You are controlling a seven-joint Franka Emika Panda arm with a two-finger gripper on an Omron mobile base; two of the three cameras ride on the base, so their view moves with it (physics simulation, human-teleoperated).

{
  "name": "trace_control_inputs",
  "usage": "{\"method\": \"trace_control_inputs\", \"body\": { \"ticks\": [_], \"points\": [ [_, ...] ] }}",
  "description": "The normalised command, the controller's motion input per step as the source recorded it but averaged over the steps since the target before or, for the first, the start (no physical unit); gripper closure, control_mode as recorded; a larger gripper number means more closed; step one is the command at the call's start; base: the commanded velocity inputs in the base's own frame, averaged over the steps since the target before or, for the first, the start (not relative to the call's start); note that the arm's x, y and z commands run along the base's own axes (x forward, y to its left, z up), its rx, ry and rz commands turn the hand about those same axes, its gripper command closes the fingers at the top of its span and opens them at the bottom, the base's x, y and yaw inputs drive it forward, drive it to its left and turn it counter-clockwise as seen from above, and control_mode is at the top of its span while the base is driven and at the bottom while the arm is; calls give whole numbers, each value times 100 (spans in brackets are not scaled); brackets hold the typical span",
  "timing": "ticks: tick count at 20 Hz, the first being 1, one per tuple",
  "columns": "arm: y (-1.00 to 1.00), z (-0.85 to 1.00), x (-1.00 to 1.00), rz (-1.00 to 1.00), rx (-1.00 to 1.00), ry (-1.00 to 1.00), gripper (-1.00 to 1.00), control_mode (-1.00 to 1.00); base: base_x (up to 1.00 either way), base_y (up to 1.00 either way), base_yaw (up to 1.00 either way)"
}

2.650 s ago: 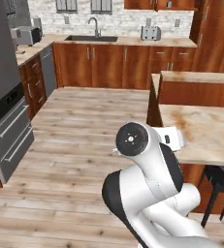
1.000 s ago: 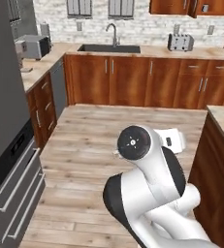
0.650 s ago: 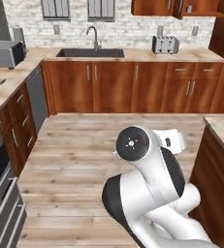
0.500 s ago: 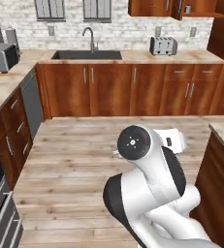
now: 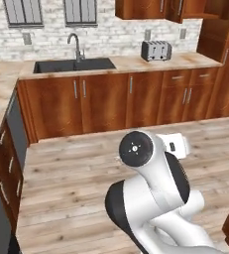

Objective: Open the cabinet directly in front. Then move the liquor and the mug to the dining counter with the candle on it.

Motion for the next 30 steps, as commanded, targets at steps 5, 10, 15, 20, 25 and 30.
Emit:
{"method": "trace_control_inputs", "body": {
  "ticks": [5,10,15,20,25,30],
  "points": [
    [0,0,0,0,0,0,-100,100,100,2,-22],
    [0,0,0,0,0,0,-100,100,100,-2,-5],
    [0,0,0,0,0,0,-100,100,100,-31,2],
    [0,0,0,0,0,0,-100,100,100,-67,8],
    [0,0,0,0,0,0,-100,100,97,-100,26],
    [0,0,0,0,0,0,-100,100,13,-100,16]
  ]
}}
